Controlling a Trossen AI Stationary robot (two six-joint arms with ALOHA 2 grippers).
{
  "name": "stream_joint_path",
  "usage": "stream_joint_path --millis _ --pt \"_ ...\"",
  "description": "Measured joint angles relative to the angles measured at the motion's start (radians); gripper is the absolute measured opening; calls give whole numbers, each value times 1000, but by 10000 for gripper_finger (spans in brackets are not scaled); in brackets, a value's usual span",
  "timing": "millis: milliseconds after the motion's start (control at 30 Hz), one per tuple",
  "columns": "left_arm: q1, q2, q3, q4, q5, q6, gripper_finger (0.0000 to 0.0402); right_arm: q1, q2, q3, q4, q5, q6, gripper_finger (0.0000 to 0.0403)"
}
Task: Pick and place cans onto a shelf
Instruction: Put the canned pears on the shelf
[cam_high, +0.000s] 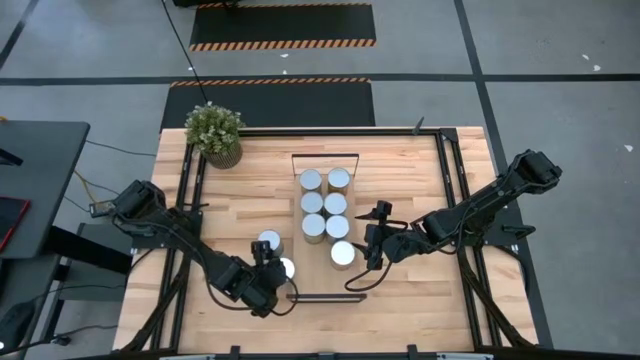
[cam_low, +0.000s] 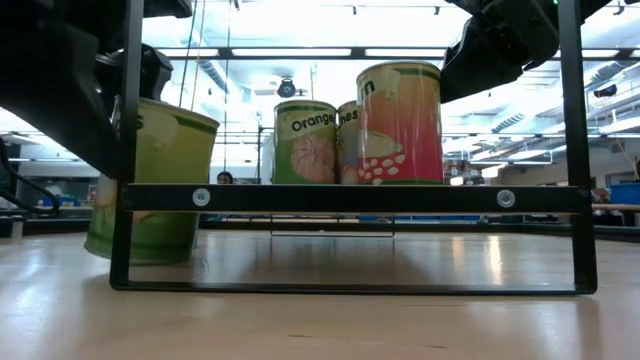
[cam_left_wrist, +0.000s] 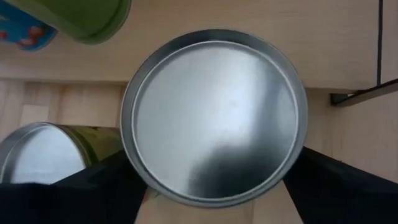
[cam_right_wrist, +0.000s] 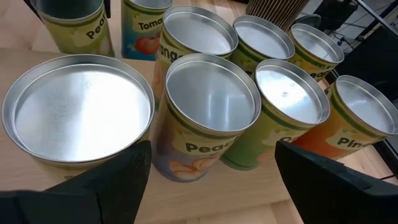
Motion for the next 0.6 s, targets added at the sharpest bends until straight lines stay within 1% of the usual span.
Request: stream_joint_path --millis 200,333,600 --pt "-1 1 0 -17 -2 1 392 0 0 0 0 -7 3 350" --pt "-1 1 0 -37 -13 27 394 0 0 0 0 -8 3 350" --pt "7 1 0 57 -24 132 394 0 0 0 0 -8 1 350"
